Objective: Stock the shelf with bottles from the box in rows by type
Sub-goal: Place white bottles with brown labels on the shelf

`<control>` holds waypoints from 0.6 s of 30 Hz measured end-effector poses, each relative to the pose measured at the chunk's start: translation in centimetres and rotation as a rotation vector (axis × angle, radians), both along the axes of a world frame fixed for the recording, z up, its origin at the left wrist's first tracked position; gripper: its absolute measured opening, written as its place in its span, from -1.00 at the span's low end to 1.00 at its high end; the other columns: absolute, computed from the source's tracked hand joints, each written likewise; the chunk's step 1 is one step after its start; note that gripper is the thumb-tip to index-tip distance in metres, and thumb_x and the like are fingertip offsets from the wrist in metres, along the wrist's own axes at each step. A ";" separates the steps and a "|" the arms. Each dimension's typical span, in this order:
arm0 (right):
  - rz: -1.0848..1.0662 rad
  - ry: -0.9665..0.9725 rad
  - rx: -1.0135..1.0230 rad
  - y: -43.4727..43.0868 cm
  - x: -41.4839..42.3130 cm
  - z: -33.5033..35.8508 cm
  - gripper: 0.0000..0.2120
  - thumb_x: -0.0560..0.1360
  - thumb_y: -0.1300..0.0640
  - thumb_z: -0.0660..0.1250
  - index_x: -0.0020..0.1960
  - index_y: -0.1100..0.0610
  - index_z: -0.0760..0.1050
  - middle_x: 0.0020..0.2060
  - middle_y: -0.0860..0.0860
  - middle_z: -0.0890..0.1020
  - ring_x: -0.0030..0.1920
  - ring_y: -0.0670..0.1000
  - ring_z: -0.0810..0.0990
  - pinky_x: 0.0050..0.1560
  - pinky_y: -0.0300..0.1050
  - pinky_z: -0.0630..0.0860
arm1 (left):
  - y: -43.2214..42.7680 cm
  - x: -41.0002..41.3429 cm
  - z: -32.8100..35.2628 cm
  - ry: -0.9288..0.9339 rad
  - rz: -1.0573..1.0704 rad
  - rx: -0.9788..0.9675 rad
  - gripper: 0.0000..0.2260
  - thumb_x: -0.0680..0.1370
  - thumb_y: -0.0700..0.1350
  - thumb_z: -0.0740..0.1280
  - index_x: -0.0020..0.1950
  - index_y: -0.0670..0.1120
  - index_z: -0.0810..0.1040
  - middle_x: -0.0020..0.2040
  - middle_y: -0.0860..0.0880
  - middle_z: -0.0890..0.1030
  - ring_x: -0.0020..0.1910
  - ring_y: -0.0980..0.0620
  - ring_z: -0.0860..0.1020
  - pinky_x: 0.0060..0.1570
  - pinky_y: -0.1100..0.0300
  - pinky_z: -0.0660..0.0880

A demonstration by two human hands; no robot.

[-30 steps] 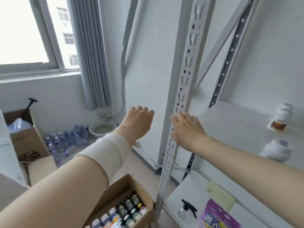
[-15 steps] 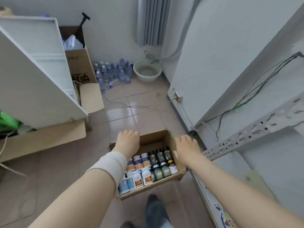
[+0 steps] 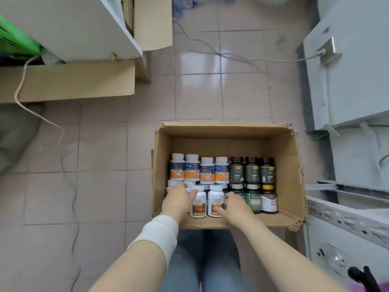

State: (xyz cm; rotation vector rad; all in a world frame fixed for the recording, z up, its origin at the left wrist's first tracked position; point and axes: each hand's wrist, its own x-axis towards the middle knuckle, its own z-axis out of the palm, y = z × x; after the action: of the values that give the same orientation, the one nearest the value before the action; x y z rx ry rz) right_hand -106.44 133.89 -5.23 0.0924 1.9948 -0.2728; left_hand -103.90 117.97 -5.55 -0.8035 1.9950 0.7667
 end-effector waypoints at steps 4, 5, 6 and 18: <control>-0.151 -0.081 -0.038 0.4 -0.7 -3.8 -0.40 0.36 -0.10 0.45 0.23 0.20 0.35 0.19 0.10 0.53 0.19 0.10 0.50 0.06 -0.09 0.41 | 0.5 -0.6 -3.8 0.028 0.095 0.051 -0.53 0.50 0.18 0.29 0.29 -0.09 0.41 0.24 -0.07 0.51 0.20 -0.06 0.49 0.20 0.05 0.45; -0.185 -0.094 -0.044 0.4 -0.7 -4.2 -0.40 0.34 -0.09 0.48 0.21 0.21 0.35 0.17 0.10 0.54 0.18 0.10 0.51 0.05 -0.09 0.41 | 0.6 -0.7 -4.2 0.032 0.097 0.061 -0.52 0.49 0.18 0.31 0.27 -0.09 0.42 0.23 -0.07 0.51 0.19 -0.06 0.50 0.19 0.04 0.46; -0.211 -0.103 -0.048 0.4 -0.6 -4.4 -0.40 0.32 -0.07 0.49 0.20 0.22 0.36 0.16 0.10 0.55 0.18 0.10 0.51 0.06 -0.09 0.41 | 0.8 -0.6 -4.4 0.042 0.100 0.065 -0.52 0.47 0.17 0.34 0.26 -0.10 0.43 0.22 -0.08 0.51 0.18 -0.06 0.50 0.19 0.04 0.46; -0.530 -0.063 -0.201 3.0 -1.4 2.7 -0.42 0.34 -0.04 0.49 0.23 0.15 0.35 0.06 0.03 0.52 0.06 0.01 0.52 0.15 -0.06 0.48 | -0.7 -2.0 3.1 0.171 0.308 0.346 -0.59 0.51 0.06 0.34 0.27 -0.13 0.46 0.14 -0.01 0.57 0.10 0.03 0.54 0.12 0.10 0.51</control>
State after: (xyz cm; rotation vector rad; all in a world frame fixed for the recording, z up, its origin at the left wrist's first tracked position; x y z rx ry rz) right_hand -107.88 136.93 -2.51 0.4974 1.8404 -0.7964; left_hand -105.91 117.27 -2.41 -0.8679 1.8299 1.3570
